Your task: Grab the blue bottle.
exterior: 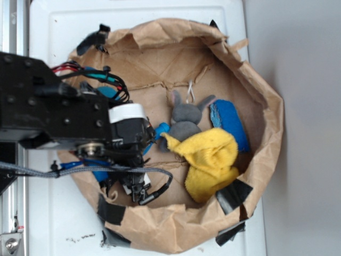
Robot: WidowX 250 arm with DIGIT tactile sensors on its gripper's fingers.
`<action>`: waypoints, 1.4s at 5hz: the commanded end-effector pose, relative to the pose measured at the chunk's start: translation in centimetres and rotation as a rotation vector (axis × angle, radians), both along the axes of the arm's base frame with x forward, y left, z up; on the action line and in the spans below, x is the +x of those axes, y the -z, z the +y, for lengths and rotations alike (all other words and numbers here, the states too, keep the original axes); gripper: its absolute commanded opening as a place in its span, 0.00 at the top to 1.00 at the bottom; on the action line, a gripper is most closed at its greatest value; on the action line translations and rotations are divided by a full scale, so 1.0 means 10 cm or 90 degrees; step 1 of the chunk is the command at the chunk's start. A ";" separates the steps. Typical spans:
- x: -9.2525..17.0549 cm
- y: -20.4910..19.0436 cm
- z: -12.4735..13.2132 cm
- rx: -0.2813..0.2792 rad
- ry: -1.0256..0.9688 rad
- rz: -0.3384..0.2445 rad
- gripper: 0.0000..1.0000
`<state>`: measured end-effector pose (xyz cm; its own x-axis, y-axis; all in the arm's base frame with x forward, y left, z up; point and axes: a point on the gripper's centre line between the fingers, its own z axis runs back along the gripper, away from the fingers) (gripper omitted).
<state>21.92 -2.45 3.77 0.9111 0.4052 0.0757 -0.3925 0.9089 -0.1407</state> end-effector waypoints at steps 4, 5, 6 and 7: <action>0.11 -0.66 0.06 -0.054 0.033 -0.014 1.00; 0.15 -0.94 0.06 0.002 0.096 -0.014 1.00; 0.19 -1.15 0.15 0.043 0.176 0.003 1.00; 0.17 -1.30 0.21 0.073 0.232 -0.029 1.00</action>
